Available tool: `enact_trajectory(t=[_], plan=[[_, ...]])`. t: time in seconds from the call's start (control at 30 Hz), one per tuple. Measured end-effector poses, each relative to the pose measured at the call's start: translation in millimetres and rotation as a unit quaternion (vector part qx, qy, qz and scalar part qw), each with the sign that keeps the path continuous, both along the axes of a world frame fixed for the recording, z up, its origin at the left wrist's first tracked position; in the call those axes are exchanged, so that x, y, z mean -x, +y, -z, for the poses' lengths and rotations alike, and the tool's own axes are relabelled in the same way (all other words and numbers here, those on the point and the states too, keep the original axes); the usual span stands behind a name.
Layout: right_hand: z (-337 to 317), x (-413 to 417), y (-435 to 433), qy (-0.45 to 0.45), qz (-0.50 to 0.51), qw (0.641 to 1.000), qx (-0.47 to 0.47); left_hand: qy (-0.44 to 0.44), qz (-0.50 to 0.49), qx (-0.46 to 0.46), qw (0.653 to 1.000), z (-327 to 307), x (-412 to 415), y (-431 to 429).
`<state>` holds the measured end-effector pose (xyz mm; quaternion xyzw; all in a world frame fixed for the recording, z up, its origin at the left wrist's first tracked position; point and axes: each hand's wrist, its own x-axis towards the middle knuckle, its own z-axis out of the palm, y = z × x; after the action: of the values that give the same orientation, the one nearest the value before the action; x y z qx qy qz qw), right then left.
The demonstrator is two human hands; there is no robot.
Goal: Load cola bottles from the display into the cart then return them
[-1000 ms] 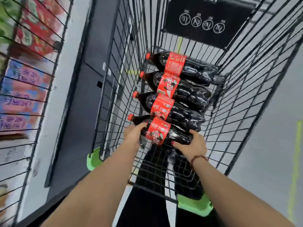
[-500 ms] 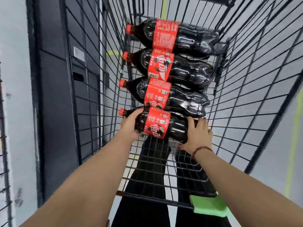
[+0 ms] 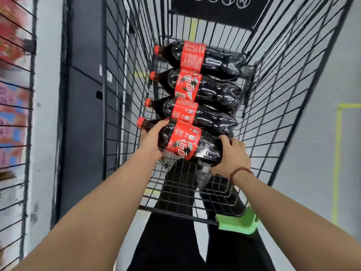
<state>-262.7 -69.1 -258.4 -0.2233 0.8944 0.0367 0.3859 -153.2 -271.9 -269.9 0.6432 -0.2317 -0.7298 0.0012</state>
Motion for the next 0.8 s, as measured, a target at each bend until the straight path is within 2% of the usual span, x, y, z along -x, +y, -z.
enact_trajectory(t=[0.17, 0.33, 0.47, 0.67, 0.8], plan=[[-50, 3, 2, 0.034, 0.033, 0.995, 0.09, 0.101, 0.002, 0.139, 0.985, -74, 28, -8], [-108, 27, -5, 0.057, 0.052, 0.974, 0.214, 0.192, 0.032, 0.26, 0.946, -157, 53, -12], [-158, 52, -5, 0.053, 0.048, 0.942, 0.327, 0.25, 0.023, 0.344, 0.905, -222, 63, -4], [-227, 71, 9, -0.072, 0.042, 0.868, 0.489, 0.35, 0.019, 0.467, 0.812, -315, 64, 26], [-264, 81, 15, -0.183, 0.008, 0.825, 0.534, 0.379, 0.016, 0.53, 0.759, -365, 49, 52]])
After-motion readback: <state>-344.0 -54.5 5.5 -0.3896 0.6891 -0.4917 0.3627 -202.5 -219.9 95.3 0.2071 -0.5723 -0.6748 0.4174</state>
